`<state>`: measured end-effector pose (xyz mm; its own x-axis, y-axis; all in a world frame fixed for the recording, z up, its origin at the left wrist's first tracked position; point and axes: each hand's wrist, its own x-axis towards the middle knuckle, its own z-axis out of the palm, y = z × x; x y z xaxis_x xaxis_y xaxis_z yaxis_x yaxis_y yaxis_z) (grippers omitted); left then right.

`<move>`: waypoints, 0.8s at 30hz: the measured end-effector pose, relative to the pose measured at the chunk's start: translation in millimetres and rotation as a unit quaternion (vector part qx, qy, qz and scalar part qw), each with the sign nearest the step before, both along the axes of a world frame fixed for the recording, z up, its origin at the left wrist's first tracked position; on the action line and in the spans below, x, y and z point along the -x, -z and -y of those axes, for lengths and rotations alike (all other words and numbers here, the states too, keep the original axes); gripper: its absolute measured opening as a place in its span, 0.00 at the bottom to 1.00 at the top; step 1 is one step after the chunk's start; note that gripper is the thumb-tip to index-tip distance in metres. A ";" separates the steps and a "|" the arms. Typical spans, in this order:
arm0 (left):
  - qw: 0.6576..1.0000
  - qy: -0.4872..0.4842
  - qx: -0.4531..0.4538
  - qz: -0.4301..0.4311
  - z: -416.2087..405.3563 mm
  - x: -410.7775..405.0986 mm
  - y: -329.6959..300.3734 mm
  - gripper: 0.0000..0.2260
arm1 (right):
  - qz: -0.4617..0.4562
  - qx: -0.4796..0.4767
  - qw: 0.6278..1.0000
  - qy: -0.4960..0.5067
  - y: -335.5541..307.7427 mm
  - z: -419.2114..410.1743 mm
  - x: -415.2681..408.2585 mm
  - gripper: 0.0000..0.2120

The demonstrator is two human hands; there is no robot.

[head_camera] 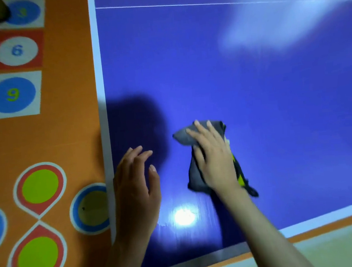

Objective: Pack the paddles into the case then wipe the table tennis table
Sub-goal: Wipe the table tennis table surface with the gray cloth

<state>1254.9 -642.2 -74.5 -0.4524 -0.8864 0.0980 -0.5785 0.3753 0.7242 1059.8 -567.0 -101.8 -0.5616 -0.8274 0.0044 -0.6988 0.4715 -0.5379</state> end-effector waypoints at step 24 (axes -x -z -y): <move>0.997 0.007 -0.025 -0.069 -23.6 45.8 -5.2 0.21 | -0.010 -0.067 0.998 -0.001 -12.8 -133.8 -19.8 0.24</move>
<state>1209.2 -618.5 -69.2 -0.4508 -0.8851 0.1156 -0.4661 0.3439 0.8152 1079.6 -433.2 -89.0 -0.5606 -0.8226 -0.0952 -0.7102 0.5367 -0.4555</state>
